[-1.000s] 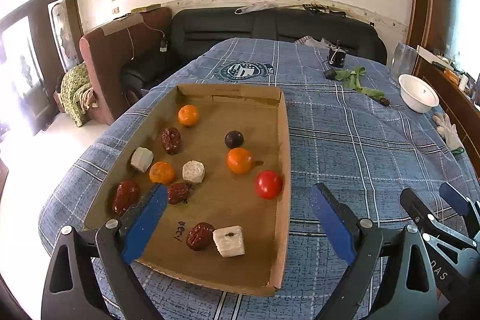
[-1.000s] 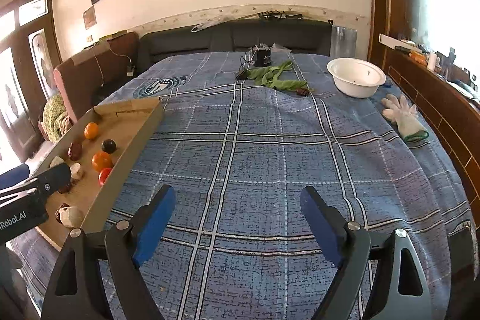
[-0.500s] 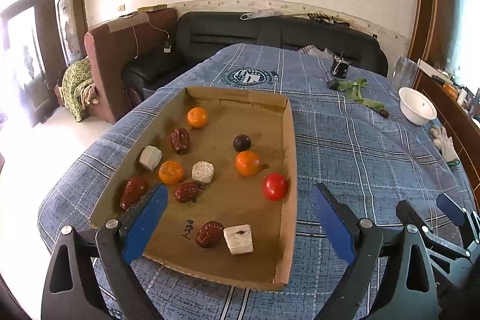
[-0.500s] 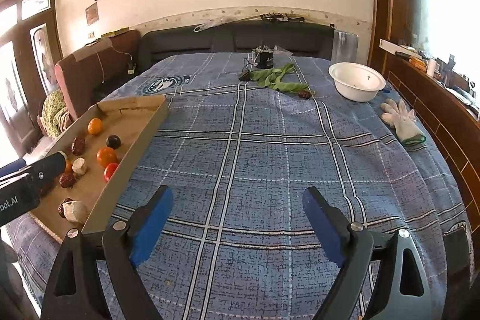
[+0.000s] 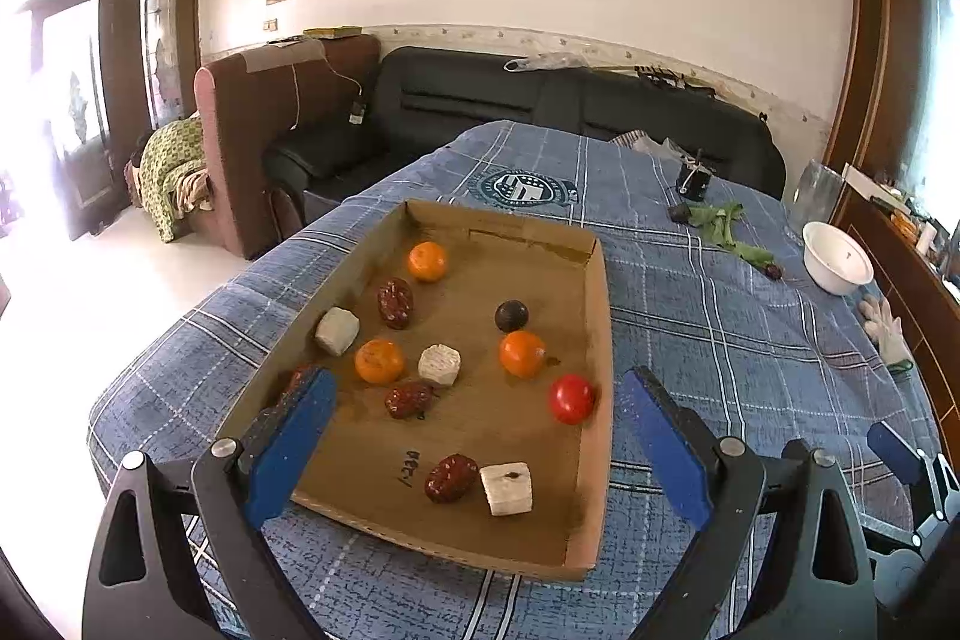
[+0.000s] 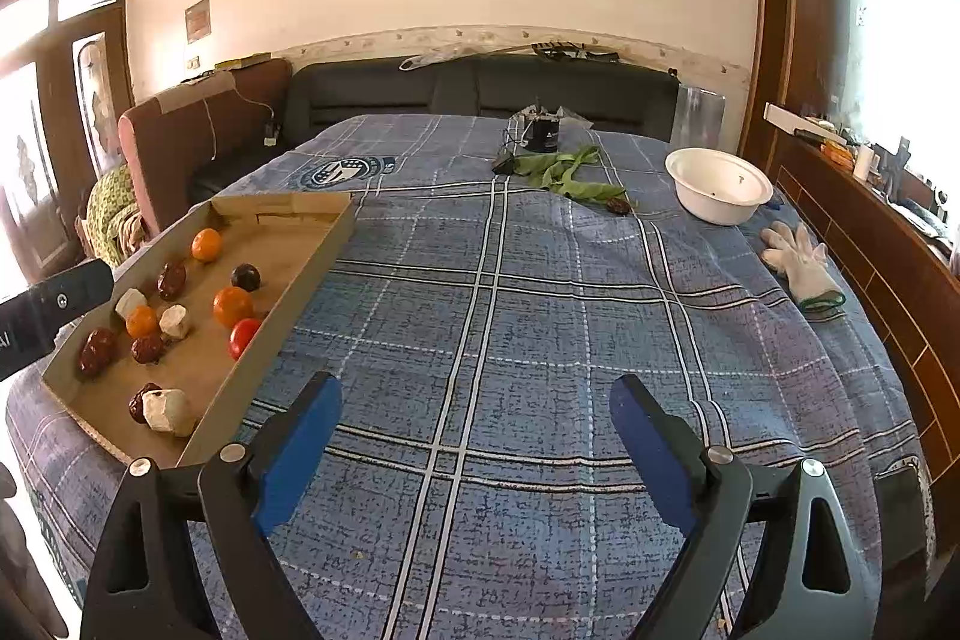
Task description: Organize fruits
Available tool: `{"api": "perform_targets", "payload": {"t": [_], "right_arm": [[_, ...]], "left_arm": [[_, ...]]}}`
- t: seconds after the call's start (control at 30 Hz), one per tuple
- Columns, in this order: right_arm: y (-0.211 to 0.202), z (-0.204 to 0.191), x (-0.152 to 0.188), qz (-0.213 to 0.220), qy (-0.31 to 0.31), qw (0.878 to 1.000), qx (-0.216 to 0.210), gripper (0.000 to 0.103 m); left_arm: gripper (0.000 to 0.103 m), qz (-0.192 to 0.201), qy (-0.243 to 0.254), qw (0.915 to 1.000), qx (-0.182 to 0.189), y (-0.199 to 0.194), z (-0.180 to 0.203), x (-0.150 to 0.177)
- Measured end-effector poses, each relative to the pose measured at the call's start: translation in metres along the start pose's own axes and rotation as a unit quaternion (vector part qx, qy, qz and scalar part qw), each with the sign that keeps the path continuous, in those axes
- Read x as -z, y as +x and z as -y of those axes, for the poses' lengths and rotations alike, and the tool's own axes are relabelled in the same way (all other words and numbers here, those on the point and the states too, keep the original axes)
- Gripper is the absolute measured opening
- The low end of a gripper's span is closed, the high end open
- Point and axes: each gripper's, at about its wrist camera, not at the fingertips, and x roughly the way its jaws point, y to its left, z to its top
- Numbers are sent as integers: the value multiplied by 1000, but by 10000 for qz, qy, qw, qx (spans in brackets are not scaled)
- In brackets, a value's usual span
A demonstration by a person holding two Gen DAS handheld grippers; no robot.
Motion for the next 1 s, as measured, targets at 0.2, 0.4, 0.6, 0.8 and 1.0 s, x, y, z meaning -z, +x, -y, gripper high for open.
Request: {"api": "perform_targets", "payload": {"t": [0.2, 0.4, 0.6, 0.8, 1.0], "right_arm": [[-3, -5, 1, 33, -45, 10000, -13, 94], [-6, -11, 1, 79, -136, 9999, -10, 95], [-6, -16, 2, 78, -191, 9998, -58, 95], [-5, -16, 3, 67, -192, 9998, -70, 95], [-2, -13, 4, 63, -169, 9998, -88, 95]], "left_arm": [[96, 0, -55, 10000, 32, -1, -4, 2], [96, 99, -141, 9998, -38, -5, -10, 2], [96, 242, -231, 9994, -117, -9, -14, 2], [96, 365, -179, 9990, -162, -12, -10, 3], [97, 640, -273, 9974, -192, -21, -12, 2]]}}
